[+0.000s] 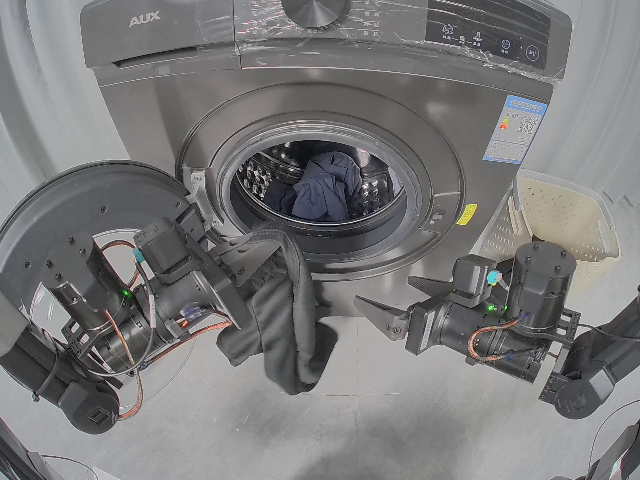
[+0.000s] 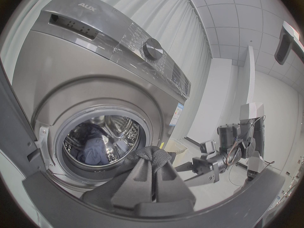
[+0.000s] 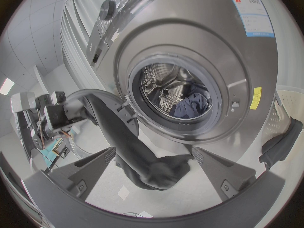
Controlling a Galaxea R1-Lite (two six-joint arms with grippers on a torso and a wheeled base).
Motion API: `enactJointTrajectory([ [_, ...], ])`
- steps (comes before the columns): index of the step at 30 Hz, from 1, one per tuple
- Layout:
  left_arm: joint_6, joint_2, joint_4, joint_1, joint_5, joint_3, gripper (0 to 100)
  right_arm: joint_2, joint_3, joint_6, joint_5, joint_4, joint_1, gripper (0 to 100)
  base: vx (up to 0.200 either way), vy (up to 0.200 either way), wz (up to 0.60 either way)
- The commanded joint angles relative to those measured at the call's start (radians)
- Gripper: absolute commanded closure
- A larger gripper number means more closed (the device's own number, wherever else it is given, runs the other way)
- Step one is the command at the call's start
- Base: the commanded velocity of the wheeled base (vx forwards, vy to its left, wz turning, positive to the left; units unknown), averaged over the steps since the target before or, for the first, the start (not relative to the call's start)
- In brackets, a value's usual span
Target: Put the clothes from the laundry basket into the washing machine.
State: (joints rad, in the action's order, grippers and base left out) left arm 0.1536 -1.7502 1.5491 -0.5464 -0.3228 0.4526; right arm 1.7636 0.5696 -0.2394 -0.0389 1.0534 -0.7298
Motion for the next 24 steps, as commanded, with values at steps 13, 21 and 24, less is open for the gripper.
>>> enactJointTrajectory([
  [13, 0.0, 0.003, -0.001, 0.003, 0.022, 0.02, 100, 0.148, 0.0, 0.061, 0.007, 0.191, -0.016, 0, 0.0, 0.0, 0.0],
  [21, 0.0, 0.003, -0.001, 0.003, 0.022, 0.017, 100, 0.166, 0.024, 0.061, 0.016, 0.217, -0.046, 0, 0.0, 0.0, 0.0],
  [24, 0.0, 0.003, -0.001, 0.003, 0.022, 0.017, 100, 0.181, 0.041, 0.063, 0.019, 0.235, -0.054, 0, 0.0, 0.0, 0.0],
])
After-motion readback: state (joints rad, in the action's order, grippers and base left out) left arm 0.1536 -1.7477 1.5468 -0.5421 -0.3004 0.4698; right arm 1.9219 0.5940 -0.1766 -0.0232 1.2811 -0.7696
